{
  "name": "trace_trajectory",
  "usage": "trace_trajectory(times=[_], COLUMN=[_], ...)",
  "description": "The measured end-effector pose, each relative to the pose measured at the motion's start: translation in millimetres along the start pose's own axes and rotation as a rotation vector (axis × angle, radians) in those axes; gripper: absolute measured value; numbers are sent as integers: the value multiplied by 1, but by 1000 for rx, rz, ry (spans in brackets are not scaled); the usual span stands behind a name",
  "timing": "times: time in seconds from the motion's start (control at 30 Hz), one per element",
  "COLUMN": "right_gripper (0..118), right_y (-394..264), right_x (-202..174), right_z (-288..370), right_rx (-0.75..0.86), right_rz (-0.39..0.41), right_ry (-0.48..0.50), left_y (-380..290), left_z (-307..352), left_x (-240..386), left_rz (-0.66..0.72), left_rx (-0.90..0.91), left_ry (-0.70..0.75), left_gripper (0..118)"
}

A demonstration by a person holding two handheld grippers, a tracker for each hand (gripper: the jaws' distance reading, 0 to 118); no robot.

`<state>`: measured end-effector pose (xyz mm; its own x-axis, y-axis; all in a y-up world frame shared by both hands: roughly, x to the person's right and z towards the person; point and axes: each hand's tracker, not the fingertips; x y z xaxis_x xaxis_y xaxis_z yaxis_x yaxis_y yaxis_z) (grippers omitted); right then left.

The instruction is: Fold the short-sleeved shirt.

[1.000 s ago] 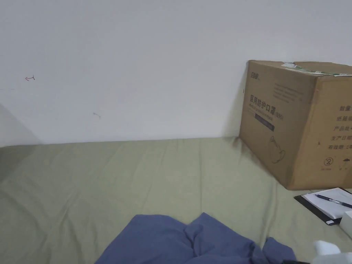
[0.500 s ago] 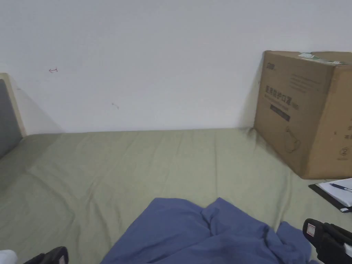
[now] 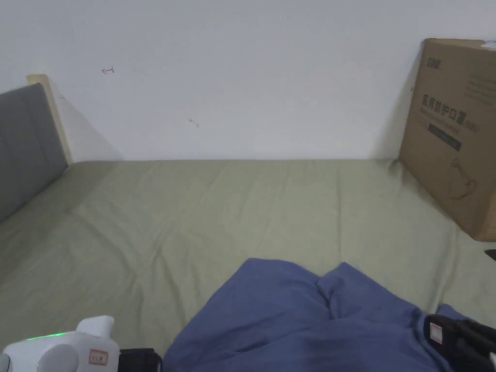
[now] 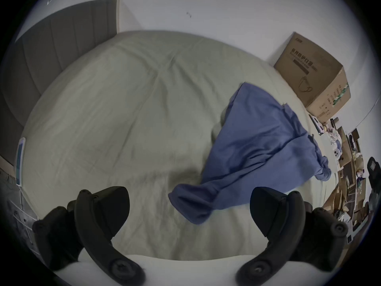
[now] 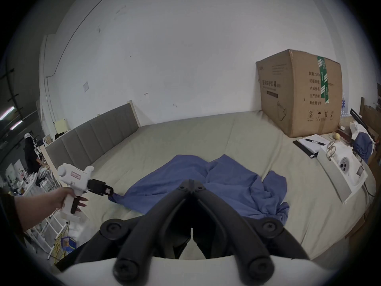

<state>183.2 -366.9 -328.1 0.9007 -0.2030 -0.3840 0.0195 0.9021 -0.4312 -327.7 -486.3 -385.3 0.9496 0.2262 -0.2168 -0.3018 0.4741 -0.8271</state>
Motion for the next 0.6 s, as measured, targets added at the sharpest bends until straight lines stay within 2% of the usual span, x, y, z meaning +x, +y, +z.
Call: trace_trajectory(times=[0.07, 0.1, 0.13, 0.17, 0.2, 0.23, 0.3, 0.4, 0.5, 0.57, 0.6], right_gripper=[0, 0, 0, 0, 0, 0, 0, 0, 0, 1, 24], right_y=[-6, -8, -11, -13, -15, -15, -10, 11, 43, 64, 72], right_x=[4, 5, 7, 8, 9, 13, 23, 39, 69, 92, 101], right_z=[-10, -14, -19, -24, -29, -36, -53, -88, -141, -191, -213], right_rx=[-32, -44, -55, -67, -74, -83, -111, -144, -213, -325, -393], right_rz=[-1, -2, -2, -2, -3, -6, -6, 35, -15, -43, -55], right_ry=[4, 4, -1, -8, -12, -11, -1, -17, -18, -36, -38], left_y=[-5, -7, -10, -15, -20, -23, -34, -44, -51, -54, -56], left_z=[-18, -23, -28, -27, -25, -20, -15, -12, -5, 0, 1], left_x=[-1, 0, 0, 1, 4, 10, 18, 29, 30, 28, 27], left_rz=[23, 35, 36, 29, 25, 0, -21, -65, -74, -28, -7], left_rx=[-59, -69, -88, -54, -10, 25, 77, 91, 142, 176, 185], left_ry=[14, 1, -44, -103, -108, -77, -144, -109, -110, -138, -148], left_gripper=[116, 112, 94, 60, 16, 7, 7, 7, 7, 7, 7])
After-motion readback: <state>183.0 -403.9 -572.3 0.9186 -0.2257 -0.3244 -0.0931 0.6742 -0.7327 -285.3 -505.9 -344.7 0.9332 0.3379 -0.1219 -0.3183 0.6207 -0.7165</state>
